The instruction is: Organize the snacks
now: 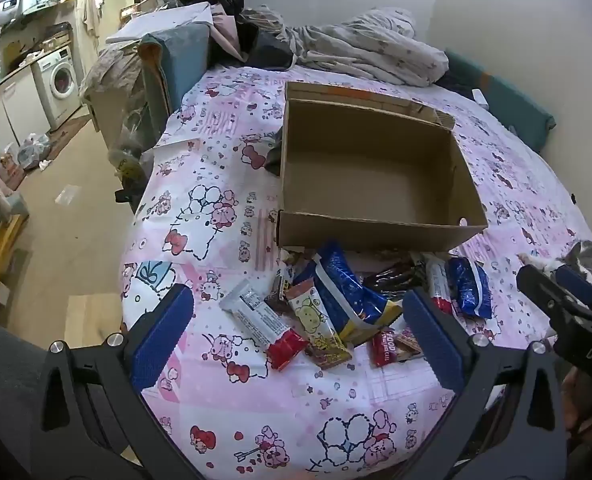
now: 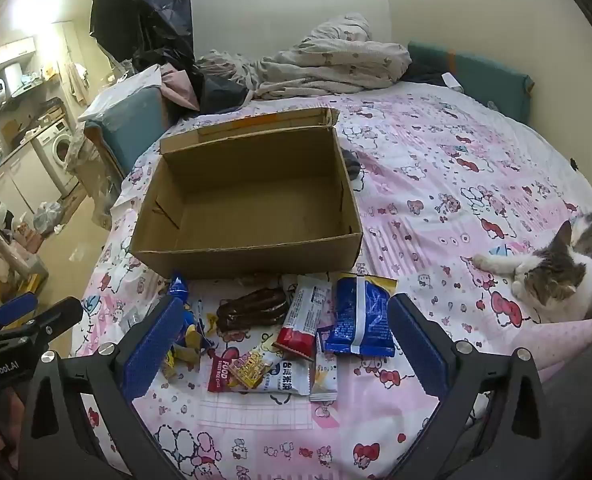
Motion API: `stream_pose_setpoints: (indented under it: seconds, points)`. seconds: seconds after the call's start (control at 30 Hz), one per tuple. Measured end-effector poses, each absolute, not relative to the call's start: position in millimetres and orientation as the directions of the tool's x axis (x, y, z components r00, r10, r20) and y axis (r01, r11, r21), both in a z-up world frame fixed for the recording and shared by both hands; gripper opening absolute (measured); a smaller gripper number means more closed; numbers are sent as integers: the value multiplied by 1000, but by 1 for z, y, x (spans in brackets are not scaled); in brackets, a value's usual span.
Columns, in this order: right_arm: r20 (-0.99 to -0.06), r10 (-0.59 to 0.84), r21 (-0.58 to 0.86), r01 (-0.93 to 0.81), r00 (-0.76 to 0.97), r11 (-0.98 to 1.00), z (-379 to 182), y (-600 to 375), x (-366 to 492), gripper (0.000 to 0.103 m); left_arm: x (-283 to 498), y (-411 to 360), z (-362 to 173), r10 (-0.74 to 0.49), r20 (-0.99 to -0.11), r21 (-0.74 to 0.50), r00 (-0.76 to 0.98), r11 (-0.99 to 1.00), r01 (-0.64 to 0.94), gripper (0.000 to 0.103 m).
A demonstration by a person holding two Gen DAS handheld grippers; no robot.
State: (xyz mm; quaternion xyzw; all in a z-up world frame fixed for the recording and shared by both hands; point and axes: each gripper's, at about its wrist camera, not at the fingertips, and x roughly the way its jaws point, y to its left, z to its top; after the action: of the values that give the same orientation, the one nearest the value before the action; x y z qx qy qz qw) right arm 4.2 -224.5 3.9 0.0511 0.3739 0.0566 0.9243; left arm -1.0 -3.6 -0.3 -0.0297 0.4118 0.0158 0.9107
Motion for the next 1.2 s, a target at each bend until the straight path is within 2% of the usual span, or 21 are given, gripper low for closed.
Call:
stream_pose_setpoints:
  seconds: [0.03, 0.07, 0.43, 1.2]
  points:
    - [-682, 145, 139, -67, 717, 988, 4, -224, 4, 103, 0, 2, -1, -48, -753, -117, 656, 991, -62, 103]
    - [-683, 145, 139, -67, 716, 988, 4, -224, 4, 103, -1, 2, -1, -51, -754, -120, 655, 991, -61, 103]
    - [-687, 144, 137, -68, 712, 988, 1, -224, 4, 103, 1, 1, 0, -20, -747, -76, 664, 996, -56, 103]
    - [-685, 147, 147, -63, 713, 987, 3, -225, 4, 103, -1, 1, 2, -19, -746, -77, 665, 995, -58, 103]
